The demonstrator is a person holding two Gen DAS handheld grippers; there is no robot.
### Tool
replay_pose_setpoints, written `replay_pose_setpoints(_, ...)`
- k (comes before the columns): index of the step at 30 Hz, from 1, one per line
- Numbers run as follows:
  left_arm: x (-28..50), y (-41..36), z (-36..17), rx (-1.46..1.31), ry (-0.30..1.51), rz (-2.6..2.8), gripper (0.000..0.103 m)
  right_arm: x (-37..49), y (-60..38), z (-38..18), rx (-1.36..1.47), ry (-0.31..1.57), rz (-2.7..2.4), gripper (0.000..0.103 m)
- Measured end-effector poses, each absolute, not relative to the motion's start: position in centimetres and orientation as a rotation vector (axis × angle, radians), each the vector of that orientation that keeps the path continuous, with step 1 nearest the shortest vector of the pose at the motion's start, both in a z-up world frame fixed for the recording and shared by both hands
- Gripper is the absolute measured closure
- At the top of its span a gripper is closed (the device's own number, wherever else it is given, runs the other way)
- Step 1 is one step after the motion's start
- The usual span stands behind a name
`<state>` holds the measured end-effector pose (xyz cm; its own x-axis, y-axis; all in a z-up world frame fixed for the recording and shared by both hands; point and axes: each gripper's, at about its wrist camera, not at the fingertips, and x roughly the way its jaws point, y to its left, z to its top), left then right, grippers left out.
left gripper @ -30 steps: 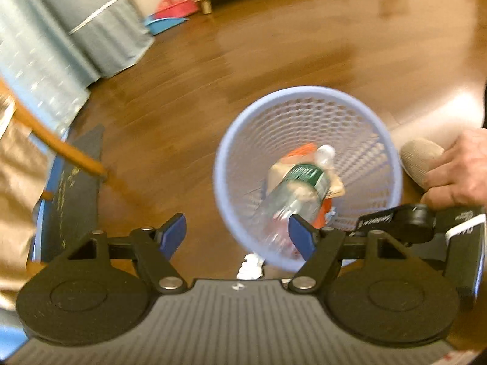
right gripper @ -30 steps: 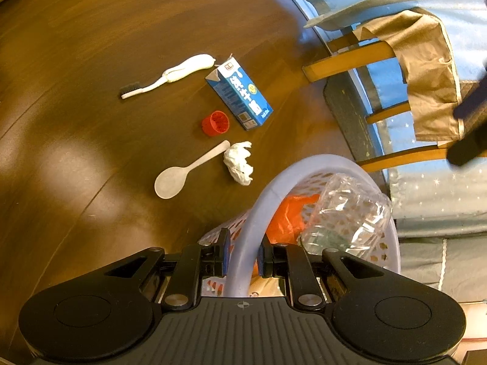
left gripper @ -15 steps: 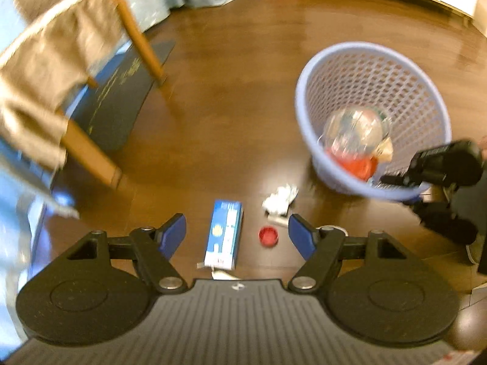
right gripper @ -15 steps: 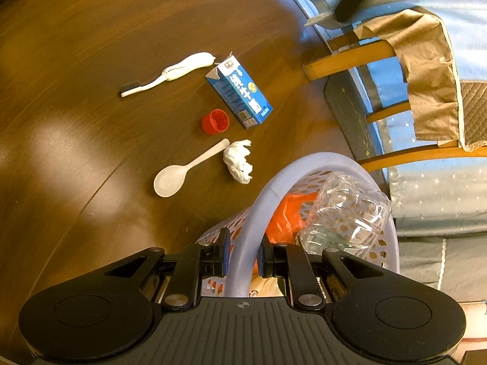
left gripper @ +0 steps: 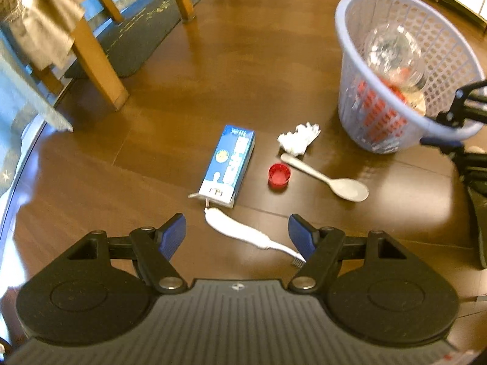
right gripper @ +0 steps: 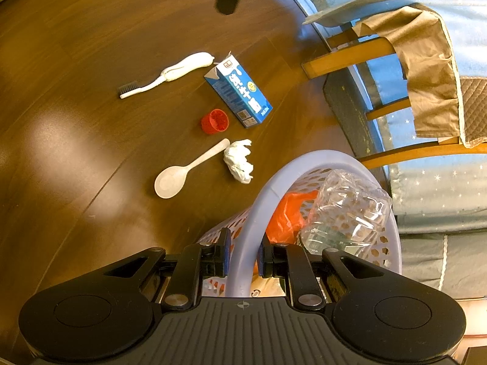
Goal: Collect trash
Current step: 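Lower the left tool onto the white toothbrush and close it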
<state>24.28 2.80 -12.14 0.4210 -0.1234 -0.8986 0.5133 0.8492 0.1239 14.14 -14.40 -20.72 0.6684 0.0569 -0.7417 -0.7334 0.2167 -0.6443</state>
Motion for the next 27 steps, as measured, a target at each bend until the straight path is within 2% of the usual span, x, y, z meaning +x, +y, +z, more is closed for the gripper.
replay_pose_setpoints(12,23.7,4.9,-18.6,0.249,1.18,-0.29,0.034,14.0,-14.4,-20.7,-1.233,0.669,0.605,0.09)
replay_pose_setpoints(17,23.8,4.0,-20.7,0.211,1.194,-0.295,0.047,14.0,-14.3,-20.7,-1.234,0.666,0.607,0.09)
replay_pose_setpoints(23,25.0,3.8,-22.6,0.129,1.194,-0.293,0.049,14.1,-14.4,-20.6,-1.223,0.665,0.606,0.09)
replay_pose_setpoints(27,26.0,3.5,-23.9,0.089,1.195,-0.276,0.064,14.2,-14.5,-20.5,-1.215,0.667,0.603,0.09)
